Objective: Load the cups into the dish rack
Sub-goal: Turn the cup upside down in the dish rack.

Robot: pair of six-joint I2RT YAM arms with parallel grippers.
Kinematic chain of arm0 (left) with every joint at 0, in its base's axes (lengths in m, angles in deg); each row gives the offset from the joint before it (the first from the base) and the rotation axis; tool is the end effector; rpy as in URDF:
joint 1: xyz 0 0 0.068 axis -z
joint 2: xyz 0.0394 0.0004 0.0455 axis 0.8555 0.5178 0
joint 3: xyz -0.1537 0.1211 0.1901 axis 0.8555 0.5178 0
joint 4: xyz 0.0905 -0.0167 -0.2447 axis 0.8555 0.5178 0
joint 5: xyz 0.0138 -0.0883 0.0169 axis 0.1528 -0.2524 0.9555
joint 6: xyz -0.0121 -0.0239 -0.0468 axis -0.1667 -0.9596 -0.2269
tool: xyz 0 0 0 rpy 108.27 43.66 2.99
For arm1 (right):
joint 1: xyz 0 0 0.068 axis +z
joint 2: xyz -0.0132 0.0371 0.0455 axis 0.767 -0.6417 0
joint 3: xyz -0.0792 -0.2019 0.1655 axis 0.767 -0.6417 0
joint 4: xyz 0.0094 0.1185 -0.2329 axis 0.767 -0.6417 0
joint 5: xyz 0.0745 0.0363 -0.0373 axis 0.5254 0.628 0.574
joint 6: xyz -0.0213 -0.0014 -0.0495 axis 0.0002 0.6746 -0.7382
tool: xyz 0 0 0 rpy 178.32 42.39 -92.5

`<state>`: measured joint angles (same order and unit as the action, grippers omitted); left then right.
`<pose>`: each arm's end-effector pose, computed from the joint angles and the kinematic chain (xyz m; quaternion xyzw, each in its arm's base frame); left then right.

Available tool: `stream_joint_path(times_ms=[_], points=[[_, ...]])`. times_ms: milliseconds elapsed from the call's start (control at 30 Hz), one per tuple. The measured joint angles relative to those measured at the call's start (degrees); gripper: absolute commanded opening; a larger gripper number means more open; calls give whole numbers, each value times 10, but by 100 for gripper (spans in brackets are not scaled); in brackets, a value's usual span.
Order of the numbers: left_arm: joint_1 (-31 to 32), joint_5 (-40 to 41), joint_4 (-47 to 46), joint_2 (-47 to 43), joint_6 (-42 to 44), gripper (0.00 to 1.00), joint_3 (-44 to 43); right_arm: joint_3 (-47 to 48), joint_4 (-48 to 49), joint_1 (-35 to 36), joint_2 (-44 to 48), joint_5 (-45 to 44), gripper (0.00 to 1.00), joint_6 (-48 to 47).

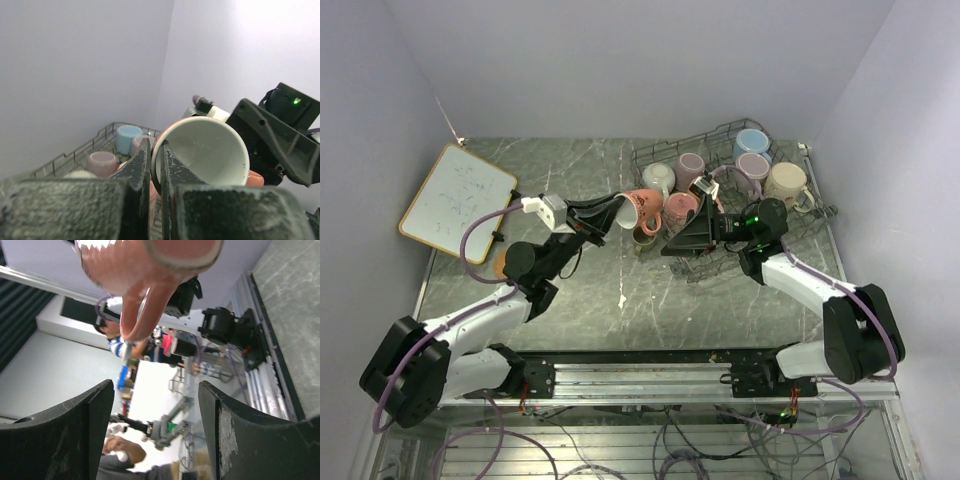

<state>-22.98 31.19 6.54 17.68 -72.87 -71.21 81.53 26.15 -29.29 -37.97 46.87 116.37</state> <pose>0.1843 -0.1396 0.3083 0.1461 0.4824 -0.4163 0.7567 0.2424 0.1285 0.2901 -0.1263 0.6677 0.7284 0.0876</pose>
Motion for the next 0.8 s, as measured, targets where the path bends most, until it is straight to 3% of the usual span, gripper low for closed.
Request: stream_joint_path(times_ms=[267,567,800], points=[[0,-53,-83,48,14,7,-19,2,151,7,-32,-31,67,166],[0,-81,-104,88,0,7,-34,8,155,21,-32,-72,62,194],[0,-91,-105,92,-5,7,-38,8,155,25,-42,-95,50,205]])
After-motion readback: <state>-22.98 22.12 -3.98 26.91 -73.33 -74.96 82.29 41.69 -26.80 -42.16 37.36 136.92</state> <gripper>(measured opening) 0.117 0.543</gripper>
